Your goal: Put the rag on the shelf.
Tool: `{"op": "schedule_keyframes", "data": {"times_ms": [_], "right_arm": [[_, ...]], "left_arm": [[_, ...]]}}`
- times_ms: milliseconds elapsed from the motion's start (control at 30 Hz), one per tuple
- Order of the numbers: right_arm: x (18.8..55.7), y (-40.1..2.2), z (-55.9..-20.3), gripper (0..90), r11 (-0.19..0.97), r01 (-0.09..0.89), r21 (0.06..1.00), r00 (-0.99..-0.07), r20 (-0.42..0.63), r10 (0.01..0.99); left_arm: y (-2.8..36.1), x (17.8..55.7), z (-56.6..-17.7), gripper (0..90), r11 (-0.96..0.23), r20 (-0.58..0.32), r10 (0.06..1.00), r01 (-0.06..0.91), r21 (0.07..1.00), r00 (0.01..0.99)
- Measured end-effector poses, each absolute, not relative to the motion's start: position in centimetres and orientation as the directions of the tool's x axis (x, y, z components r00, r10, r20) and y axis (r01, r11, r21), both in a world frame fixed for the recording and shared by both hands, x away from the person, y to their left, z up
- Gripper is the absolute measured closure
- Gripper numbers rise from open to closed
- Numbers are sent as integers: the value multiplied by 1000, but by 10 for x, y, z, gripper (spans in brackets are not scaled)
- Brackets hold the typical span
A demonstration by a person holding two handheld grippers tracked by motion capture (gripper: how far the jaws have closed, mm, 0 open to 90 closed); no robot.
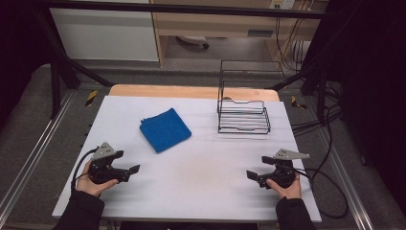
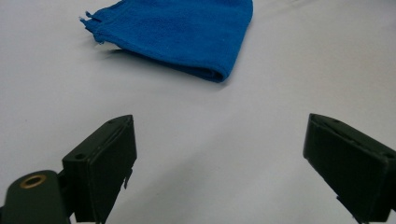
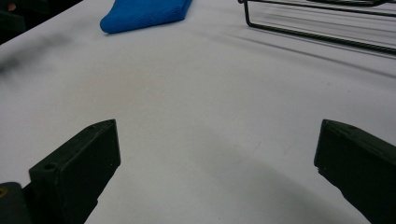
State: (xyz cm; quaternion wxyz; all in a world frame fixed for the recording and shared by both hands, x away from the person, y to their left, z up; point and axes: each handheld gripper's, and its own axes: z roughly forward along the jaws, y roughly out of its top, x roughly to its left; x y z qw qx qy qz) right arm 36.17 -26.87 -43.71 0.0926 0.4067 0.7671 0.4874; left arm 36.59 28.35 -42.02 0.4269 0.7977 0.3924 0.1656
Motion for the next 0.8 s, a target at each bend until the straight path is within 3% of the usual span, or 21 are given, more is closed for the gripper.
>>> {"op": "schedule_keyframes", "data": {"times_ms": [800], "right_arm": [[362,-267,-437,7,208,533,820,-651,241,720]], "left_arm": [[243,395,-409,142,-410,-10,753,482,775,658]]}}
